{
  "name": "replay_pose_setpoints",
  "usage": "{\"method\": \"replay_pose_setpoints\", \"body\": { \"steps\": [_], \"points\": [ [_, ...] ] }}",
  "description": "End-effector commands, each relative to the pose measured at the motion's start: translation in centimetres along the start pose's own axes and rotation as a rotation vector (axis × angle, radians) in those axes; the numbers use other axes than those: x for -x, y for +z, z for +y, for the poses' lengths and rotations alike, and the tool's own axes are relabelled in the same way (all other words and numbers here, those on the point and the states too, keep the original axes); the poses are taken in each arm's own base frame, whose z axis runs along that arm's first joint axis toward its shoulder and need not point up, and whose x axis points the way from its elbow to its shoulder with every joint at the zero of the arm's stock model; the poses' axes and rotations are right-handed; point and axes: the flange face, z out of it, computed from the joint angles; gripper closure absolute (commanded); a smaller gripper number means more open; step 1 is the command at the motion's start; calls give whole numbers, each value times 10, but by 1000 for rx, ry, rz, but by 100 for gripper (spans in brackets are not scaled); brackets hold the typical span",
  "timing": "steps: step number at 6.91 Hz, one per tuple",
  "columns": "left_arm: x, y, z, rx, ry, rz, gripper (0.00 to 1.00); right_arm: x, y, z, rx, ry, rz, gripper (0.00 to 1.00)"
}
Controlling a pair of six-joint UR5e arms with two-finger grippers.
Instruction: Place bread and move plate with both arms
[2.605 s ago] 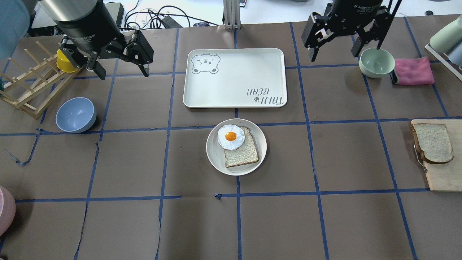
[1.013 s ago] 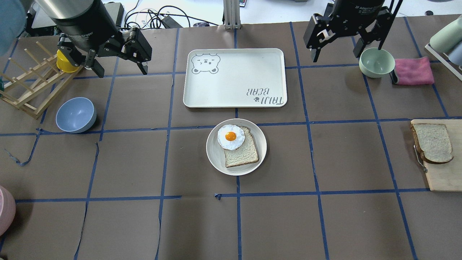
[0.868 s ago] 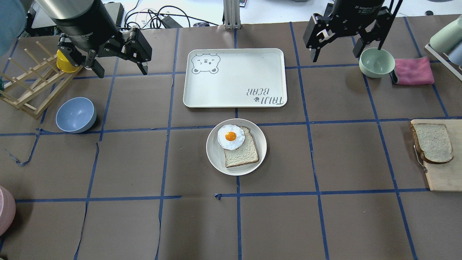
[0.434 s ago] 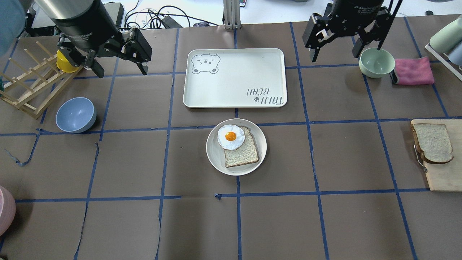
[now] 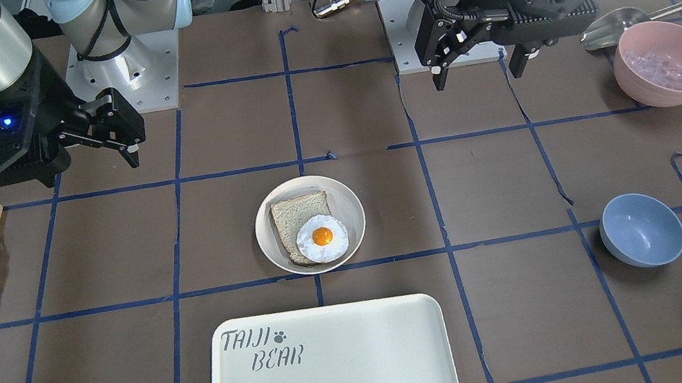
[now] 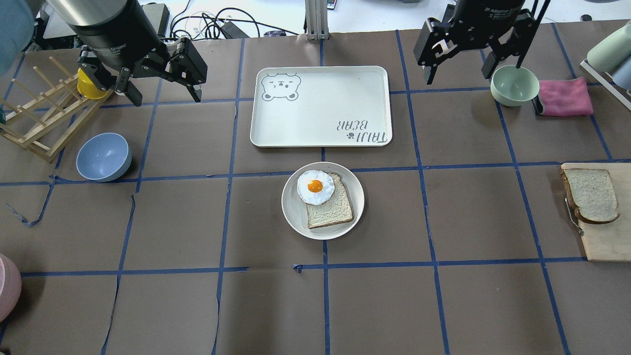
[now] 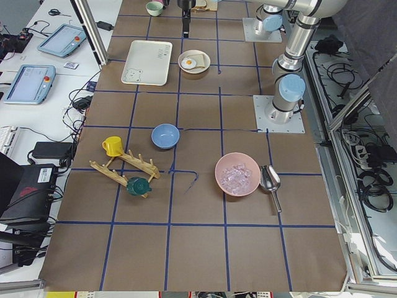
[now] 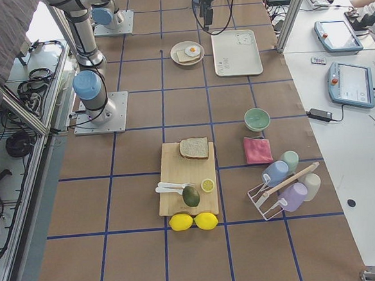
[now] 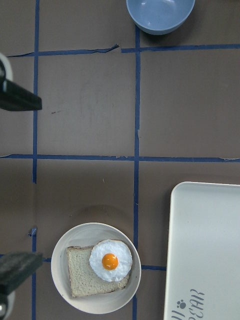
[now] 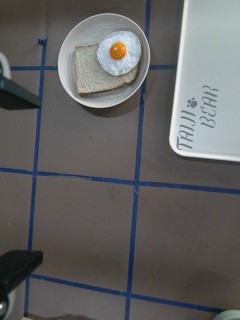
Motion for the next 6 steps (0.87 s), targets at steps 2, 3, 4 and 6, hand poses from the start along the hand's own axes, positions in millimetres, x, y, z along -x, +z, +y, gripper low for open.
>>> {"method": "replay_pose_setpoints", "body": {
  "steps": [2, 3, 4, 6],
  "points": [
    [0, 1, 0, 2, 0, 0, 0, 0, 0, 0, -1, 3, -1, 0],
    [0, 1, 0, 2, 0, 0, 0, -3, 1, -1, 2, -1, 8, 0],
    [0, 2, 0, 4, 2, 0, 0, -3, 1, -1, 1, 2, 8, 0],
    [0, 2, 0, 4, 2, 0, 0, -5, 1, -1, -2, 2, 14, 0]
  ]
}}
